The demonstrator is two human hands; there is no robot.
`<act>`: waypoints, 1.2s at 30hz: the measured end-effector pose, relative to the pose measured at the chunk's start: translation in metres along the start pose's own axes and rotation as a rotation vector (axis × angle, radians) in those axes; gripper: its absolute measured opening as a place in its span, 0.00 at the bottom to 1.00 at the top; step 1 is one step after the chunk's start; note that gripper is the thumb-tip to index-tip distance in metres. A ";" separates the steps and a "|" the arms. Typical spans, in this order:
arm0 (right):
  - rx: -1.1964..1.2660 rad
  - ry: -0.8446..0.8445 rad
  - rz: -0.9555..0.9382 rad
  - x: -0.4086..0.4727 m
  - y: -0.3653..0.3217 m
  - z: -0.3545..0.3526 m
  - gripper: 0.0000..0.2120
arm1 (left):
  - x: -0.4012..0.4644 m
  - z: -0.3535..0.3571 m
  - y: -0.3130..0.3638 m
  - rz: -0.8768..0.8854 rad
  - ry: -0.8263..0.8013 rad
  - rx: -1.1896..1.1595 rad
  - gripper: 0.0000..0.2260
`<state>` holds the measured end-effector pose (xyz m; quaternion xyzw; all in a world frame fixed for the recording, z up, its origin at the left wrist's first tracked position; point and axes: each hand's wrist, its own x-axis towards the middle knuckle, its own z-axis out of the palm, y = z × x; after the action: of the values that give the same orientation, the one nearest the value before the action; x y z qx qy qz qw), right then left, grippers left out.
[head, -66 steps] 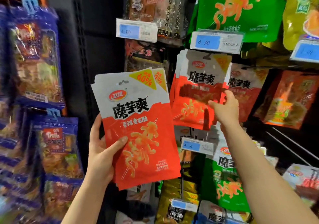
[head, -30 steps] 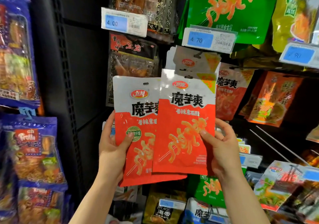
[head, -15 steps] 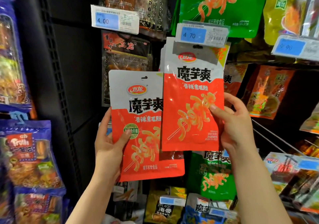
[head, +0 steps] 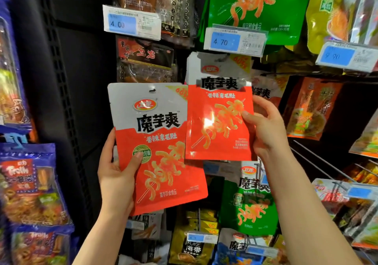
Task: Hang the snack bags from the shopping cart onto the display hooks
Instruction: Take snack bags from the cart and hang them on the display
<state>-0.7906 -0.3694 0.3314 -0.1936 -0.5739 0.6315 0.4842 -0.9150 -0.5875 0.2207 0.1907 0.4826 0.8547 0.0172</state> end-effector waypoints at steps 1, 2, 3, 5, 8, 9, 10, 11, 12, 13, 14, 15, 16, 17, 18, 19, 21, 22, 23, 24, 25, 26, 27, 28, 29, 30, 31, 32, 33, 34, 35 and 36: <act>-0.049 0.017 -0.012 0.010 0.005 0.005 0.21 | 0.000 -0.003 0.001 0.001 0.029 -0.004 0.27; -0.117 0.041 -0.037 0.022 0.012 0.009 0.21 | 0.001 -0.006 0.002 0.004 0.051 -0.004 0.28; -0.193 0.065 -0.073 0.032 0.020 0.012 0.20 | 0.001 -0.010 0.003 0.009 0.064 0.001 0.28; -0.372 0.109 -0.139 0.048 0.036 0.014 0.20 | 0.001 -0.016 0.005 0.013 0.074 0.013 0.28; -0.610 0.133 -0.245 0.055 0.052 0.008 0.19 | -0.001 -0.022 0.005 0.007 0.085 0.010 0.29; -0.675 0.121 -0.273 0.053 0.054 0.006 0.19 | -0.002 -0.023 0.006 0.005 0.089 0.004 0.29; -0.720 0.105 -0.289 0.051 0.056 0.005 0.18 | -0.002 -0.024 0.006 0.003 0.091 -0.004 0.29; -0.747 0.092 -0.303 0.047 0.056 0.004 0.18 | -0.003 -0.023 0.006 -0.001 0.095 -0.012 0.29; -0.746 0.094 -0.320 0.042 0.056 0.005 0.17 | -0.003 -0.022 0.006 -0.007 0.095 -0.022 0.30; -0.709 0.100 -0.343 0.033 0.054 0.007 0.17 | -0.004 -0.019 0.006 -0.013 0.089 -0.033 0.30; -0.646 0.092 -0.371 0.022 0.051 0.010 0.18 | -0.005 -0.016 0.006 -0.018 0.078 -0.048 0.30; -0.583 0.046 -0.391 0.010 0.048 0.014 0.19 | -0.006 -0.011 0.005 -0.026 0.065 -0.067 0.30; -0.531 -0.042 -0.377 -0.004 0.046 0.018 0.21 | -0.006 -0.005 0.003 -0.037 0.051 -0.084 0.29; -0.492 -0.154 -0.311 -0.018 0.045 0.022 0.24 | -0.007 0.001 0.002 -0.050 0.036 -0.100 0.29; -0.450 -0.259 -0.215 -0.031 0.046 0.027 0.25 | -0.007 0.007 0.000 -0.058 0.022 -0.118 0.29; -0.391 -0.328 -0.117 -0.042 0.050 0.030 0.25 | -0.008 0.013 0.000 -0.061 0.004 -0.133 0.28; -0.220 -0.346 0.030 -0.056 0.055 0.032 0.23 | -0.008 0.020 -0.002 -0.068 -0.038 -0.147 0.29; -0.152 -0.333 0.058 -0.059 0.056 0.030 0.22 | -0.008 0.022 -0.003 -0.090 -0.059 -0.153 0.29; -0.124 -0.319 0.048 -0.060 0.056 0.027 0.21 | -0.009 0.023 -0.003 -0.119 -0.080 -0.158 0.30; -0.134 -0.302 0.021 -0.059 0.055 0.024 0.19 | -0.011 0.023 -0.002 -0.140 -0.102 -0.161 0.30; -0.153 -0.287 -0.011 -0.059 0.054 0.022 0.18 | -0.012 0.023 -0.001 -0.154 -0.121 -0.159 0.30; -0.162 -0.272 -0.036 -0.057 0.054 0.020 0.17 | -0.013 0.023 0.000 -0.164 -0.138 -0.154 0.31; -0.164 -0.258 -0.051 -0.056 0.056 0.020 0.16 | -0.013 0.022 0.001 -0.172 -0.150 -0.150 0.31; -0.171 -0.247 -0.057 -0.056 0.056 0.021 0.15 | -0.013 0.022 0.002 -0.181 -0.157 -0.148 0.31; -0.185 -0.231 -0.060 -0.055 0.058 0.020 0.14 | -0.013 0.021 0.003 -0.188 -0.167 -0.143 0.30; -0.191 -0.211 -0.064 -0.055 0.060 0.021 0.13 | -0.013 0.021 0.004 -0.196 -0.183 -0.141 0.29; -0.189 -0.191 -0.066 -0.054 0.062 0.021 0.13 | -0.012 0.020 0.005 -0.205 -0.199 -0.146 0.27; -0.182 -0.174 -0.062 -0.053 0.063 0.020 0.12 | -0.012 0.020 0.006 -0.213 -0.213 -0.153 0.26; -0.175 -0.160 -0.056 -0.052 0.063 0.020 0.11 | -0.011 0.019 0.007 -0.218 -0.223 -0.151 0.26; -0.167 -0.149 -0.047 -0.052 0.064 0.020 0.10 | -0.011 0.019 0.008 -0.218 -0.230 -0.141 0.26; -0.158 -0.140 -0.040 -0.052 0.064 0.020 0.09 | -0.011 0.020 0.009 -0.216 -0.233 -0.127 0.27; -0.148 -0.129 -0.033 -0.052 0.063 0.019 0.08 | -0.011 0.020 0.009 -0.219 -0.234 -0.119 0.27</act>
<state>-0.8071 -0.4149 0.2628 -0.1780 -0.6520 0.5906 0.4409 -0.8965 -0.5780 0.2345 0.2339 0.4436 0.8467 0.1777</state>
